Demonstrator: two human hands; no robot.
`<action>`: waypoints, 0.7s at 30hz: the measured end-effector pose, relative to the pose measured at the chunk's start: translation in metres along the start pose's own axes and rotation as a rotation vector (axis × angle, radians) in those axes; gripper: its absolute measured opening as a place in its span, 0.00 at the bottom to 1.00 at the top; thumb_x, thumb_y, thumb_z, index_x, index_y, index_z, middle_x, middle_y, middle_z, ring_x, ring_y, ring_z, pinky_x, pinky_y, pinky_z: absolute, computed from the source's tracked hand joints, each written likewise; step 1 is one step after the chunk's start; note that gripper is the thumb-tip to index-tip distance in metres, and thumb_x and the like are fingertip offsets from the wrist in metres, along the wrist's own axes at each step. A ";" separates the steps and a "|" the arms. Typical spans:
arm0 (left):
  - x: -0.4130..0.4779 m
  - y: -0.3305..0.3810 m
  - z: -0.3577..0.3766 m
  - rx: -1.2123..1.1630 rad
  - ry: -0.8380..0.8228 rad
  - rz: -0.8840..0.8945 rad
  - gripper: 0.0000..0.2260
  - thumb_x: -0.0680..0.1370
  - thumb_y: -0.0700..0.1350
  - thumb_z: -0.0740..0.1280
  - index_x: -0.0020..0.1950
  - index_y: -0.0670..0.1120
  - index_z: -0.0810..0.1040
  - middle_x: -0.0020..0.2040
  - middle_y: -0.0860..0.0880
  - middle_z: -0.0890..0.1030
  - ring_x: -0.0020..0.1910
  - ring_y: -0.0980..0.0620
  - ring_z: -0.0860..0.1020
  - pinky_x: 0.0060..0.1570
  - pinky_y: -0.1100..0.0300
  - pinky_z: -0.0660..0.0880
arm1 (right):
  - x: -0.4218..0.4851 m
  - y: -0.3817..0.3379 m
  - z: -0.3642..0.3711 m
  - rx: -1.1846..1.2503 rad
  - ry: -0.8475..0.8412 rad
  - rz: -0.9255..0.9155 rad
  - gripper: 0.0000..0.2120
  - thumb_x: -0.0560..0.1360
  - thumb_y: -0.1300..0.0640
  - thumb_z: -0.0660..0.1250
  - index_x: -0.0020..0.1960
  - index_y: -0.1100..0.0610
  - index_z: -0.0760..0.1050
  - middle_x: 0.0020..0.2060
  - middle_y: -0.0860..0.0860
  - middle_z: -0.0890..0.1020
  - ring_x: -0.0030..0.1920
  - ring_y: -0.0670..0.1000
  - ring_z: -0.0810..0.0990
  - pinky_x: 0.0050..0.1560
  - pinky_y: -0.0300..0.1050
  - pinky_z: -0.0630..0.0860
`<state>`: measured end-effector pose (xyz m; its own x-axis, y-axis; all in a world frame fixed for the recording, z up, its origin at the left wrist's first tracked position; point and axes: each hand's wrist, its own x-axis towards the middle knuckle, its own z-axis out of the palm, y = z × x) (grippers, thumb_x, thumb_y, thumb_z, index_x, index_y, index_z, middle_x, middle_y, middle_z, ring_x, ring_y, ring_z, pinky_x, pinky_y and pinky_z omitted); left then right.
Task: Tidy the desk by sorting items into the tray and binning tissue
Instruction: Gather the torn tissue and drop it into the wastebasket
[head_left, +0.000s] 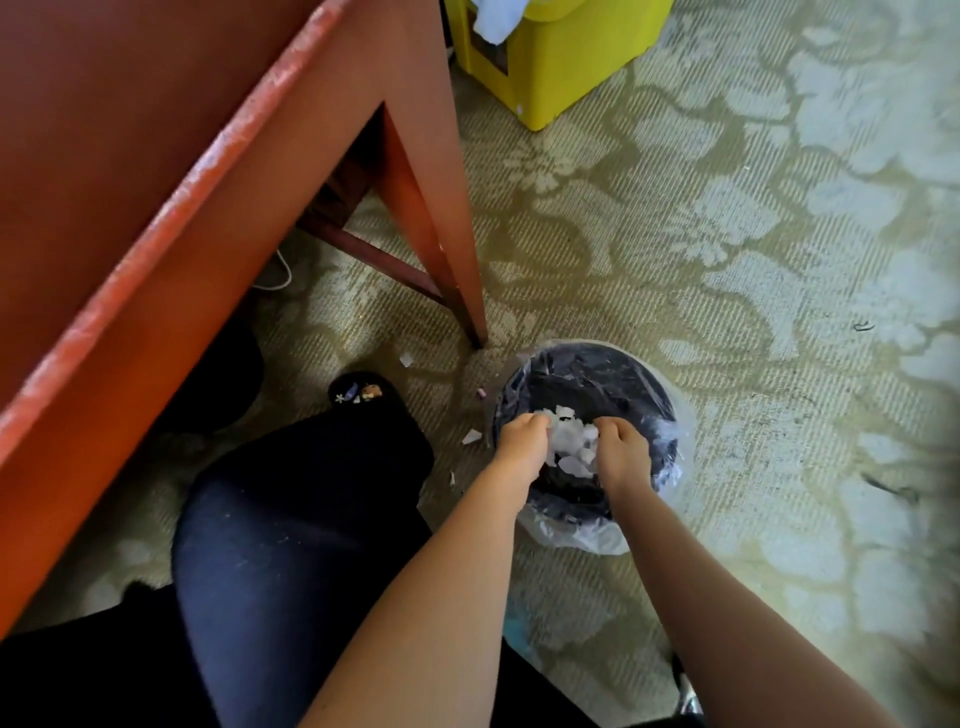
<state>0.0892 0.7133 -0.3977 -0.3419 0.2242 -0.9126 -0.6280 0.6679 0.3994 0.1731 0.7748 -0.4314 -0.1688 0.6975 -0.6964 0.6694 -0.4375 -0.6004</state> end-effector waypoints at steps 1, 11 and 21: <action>-0.001 0.000 -0.002 -0.013 -0.004 0.021 0.16 0.81 0.45 0.54 0.66 0.42 0.72 0.58 0.45 0.76 0.54 0.48 0.74 0.52 0.57 0.67 | -0.001 0.000 0.002 0.000 0.019 -0.008 0.12 0.80 0.57 0.55 0.56 0.57 0.76 0.47 0.52 0.76 0.47 0.52 0.72 0.47 0.45 0.67; 0.008 -0.002 -0.047 0.024 0.176 0.252 0.11 0.82 0.43 0.54 0.56 0.42 0.75 0.49 0.45 0.78 0.39 0.55 0.77 0.37 0.64 0.70 | -0.010 -0.009 0.039 0.001 0.027 -0.180 0.11 0.80 0.60 0.57 0.57 0.59 0.75 0.35 0.49 0.76 0.32 0.48 0.72 0.31 0.37 0.67; -0.006 -0.013 -0.102 0.341 0.204 0.362 0.15 0.82 0.47 0.55 0.65 0.44 0.72 0.64 0.46 0.75 0.61 0.52 0.73 0.53 0.63 0.66 | -0.024 -0.019 0.084 -0.016 -0.011 -0.221 0.10 0.81 0.58 0.57 0.57 0.58 0.74 0.36 0.45 0.74 0.33 0.42 0.71 0.37 0.41 0.69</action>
<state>0.0279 0.6309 -0.3886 -0.6447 0.3633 -0.6725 -0.1932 0.7738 0.6032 0.1035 0.7188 -0.4365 -0.3203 0.7693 -0.5527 0.6267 -0.2654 -0.7327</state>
